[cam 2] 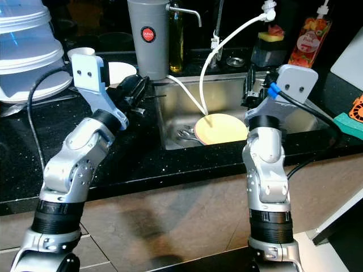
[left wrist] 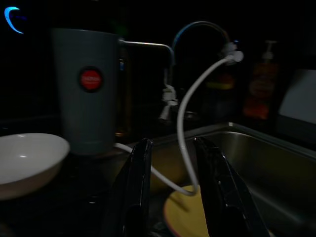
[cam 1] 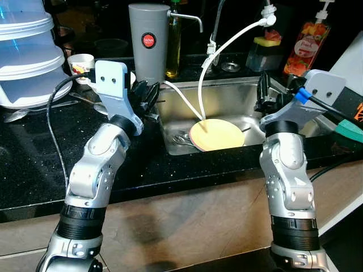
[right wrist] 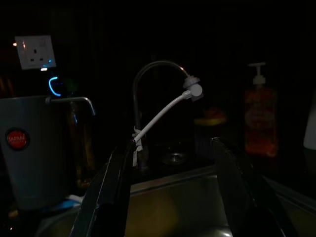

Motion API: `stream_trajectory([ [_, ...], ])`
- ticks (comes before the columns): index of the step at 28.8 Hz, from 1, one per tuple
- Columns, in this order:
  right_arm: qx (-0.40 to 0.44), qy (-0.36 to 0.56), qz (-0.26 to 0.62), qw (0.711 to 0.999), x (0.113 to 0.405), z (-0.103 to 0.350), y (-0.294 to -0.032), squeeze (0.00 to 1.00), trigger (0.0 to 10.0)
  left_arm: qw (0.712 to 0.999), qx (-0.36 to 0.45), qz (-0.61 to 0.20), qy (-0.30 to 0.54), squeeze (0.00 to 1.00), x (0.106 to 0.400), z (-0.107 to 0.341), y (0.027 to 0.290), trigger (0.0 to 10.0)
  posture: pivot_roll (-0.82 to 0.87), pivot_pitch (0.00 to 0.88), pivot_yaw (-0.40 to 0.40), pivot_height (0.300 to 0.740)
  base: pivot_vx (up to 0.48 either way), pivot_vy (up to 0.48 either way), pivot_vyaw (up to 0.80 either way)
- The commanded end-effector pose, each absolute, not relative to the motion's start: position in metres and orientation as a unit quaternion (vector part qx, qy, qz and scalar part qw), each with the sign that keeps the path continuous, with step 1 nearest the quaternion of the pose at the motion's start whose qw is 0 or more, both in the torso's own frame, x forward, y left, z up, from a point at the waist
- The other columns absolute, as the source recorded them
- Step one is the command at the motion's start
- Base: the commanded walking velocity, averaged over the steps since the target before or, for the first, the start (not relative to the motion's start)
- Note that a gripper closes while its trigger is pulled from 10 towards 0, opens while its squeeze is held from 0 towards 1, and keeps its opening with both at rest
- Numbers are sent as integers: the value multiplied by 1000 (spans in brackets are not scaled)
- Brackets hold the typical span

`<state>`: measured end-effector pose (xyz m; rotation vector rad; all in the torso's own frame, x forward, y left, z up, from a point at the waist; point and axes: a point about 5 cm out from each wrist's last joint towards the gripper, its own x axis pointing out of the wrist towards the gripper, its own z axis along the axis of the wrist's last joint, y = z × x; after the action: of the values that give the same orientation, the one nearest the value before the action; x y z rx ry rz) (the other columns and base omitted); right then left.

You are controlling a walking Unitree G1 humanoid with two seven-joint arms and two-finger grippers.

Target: Kitchen organization

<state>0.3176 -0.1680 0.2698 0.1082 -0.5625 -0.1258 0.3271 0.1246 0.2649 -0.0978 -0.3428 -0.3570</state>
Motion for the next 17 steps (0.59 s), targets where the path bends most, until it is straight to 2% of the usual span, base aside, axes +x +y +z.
stream_trajectory([
  [1,49,-263,-60,962,320,266,-167,0,10000,971,-38,-165,-168,0,329,263,130,10000,90,0,-21,740,0,0,0],
  [17,54,-258,-56,963,322,264,-167,0,10000,975,1,-160,-151,0,326,247,127,10000,92,0,-30,740,0,0,0],
])
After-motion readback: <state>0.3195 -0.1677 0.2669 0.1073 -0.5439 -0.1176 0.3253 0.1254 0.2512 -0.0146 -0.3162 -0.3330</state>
